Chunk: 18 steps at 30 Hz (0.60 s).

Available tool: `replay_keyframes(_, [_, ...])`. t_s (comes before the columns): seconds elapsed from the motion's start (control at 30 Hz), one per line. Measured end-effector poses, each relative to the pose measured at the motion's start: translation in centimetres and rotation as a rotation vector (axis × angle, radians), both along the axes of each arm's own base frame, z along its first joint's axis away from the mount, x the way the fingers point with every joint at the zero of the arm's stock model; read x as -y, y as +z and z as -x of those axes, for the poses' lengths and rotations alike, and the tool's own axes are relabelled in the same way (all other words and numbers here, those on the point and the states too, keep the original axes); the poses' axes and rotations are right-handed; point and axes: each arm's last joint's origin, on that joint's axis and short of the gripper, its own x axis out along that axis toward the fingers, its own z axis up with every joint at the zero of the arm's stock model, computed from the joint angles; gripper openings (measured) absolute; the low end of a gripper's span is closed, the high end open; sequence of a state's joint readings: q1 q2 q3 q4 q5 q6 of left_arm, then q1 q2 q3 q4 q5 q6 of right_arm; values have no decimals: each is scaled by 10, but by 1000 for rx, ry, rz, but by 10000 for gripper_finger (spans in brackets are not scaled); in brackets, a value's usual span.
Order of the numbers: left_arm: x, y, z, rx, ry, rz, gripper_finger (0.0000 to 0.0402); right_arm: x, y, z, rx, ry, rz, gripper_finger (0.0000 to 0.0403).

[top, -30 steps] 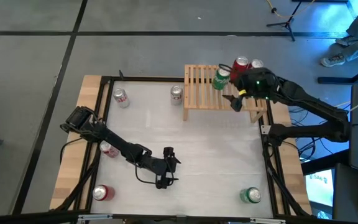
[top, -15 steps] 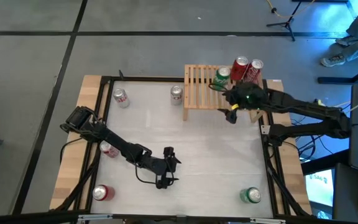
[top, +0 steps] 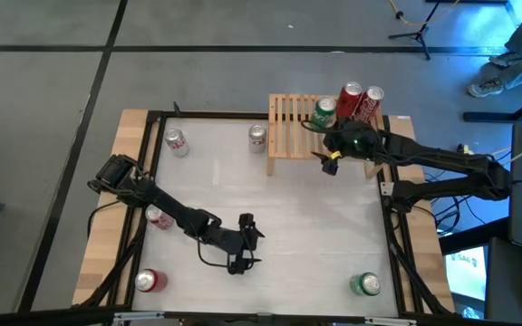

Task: Place canned beverage on shelf
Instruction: Put the left green soda can on the shelf

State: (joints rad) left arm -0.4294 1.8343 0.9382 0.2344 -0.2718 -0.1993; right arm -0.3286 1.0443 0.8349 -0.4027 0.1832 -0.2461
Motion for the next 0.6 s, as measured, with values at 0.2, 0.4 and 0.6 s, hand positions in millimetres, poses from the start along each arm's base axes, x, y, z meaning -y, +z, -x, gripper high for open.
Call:
replay_keyframes(0.2, [0, 0, 0, -1, 0, -1, 347, 11, -6, -2, -44, -50, 21, 351])
replay_keyframes(0.4, [0, 0, 0, -2, -1, -1, 347, 21, -7, 2, -46, -94, 23, 351])
replay_keyframes(0.6, [0, 0, 0, -1, 0, -1, 347, 32, -6, 7, -41, -124, 29, 351])
